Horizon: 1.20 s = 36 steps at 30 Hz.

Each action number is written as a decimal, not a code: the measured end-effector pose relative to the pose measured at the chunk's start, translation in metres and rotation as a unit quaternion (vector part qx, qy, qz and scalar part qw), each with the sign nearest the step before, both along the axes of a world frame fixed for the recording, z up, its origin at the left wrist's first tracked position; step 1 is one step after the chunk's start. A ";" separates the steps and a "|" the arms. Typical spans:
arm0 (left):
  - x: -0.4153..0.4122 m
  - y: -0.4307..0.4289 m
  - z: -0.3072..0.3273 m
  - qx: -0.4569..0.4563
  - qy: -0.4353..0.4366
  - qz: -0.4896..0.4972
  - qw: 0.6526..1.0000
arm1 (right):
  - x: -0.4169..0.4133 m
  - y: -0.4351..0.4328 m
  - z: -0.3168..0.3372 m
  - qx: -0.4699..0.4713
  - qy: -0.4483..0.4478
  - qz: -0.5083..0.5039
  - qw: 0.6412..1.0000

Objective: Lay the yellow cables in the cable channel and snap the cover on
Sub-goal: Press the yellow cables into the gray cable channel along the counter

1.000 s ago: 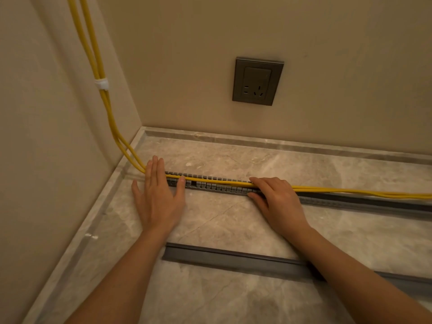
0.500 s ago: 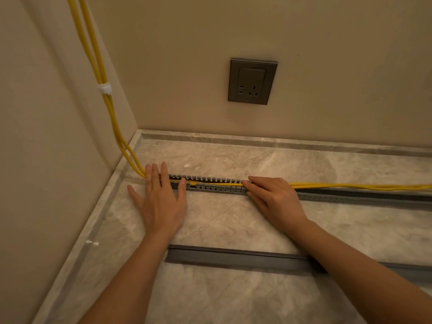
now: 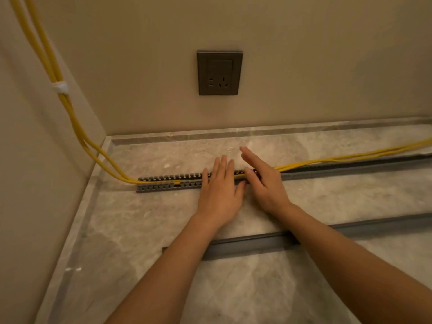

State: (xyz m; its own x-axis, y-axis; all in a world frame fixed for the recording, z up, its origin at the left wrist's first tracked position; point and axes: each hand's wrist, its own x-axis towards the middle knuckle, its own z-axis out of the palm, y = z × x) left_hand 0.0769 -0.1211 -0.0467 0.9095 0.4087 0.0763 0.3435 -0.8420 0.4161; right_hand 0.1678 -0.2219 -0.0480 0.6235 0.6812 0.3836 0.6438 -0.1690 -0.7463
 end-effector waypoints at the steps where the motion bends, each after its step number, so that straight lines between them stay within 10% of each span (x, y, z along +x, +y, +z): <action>1: 0.006 -0.012 0.000 -0.001 0.000 0.000 1.000 | -0.002 0.001 0.001 0.025 0.040 -0.016 0.999; 7: 0.022 -0.051 -0.012 0.091 0.030 0.069 0.993 | -0.004 -0.010 0.009 0.059 0.115 -0.074 0.989; 25: 0.026 -0.051 -0.023 0.132 0.048 0.113 0.984 | 0.116 -0.132 0.000 -0.199 -0.210 -0.097 0.952; 36: 0.027 -0.055 -0.021 0.146 0.041 0.135 0.979 | 0.122 -0.129 -0.007 -0.203 -0.259 -0.118 0.937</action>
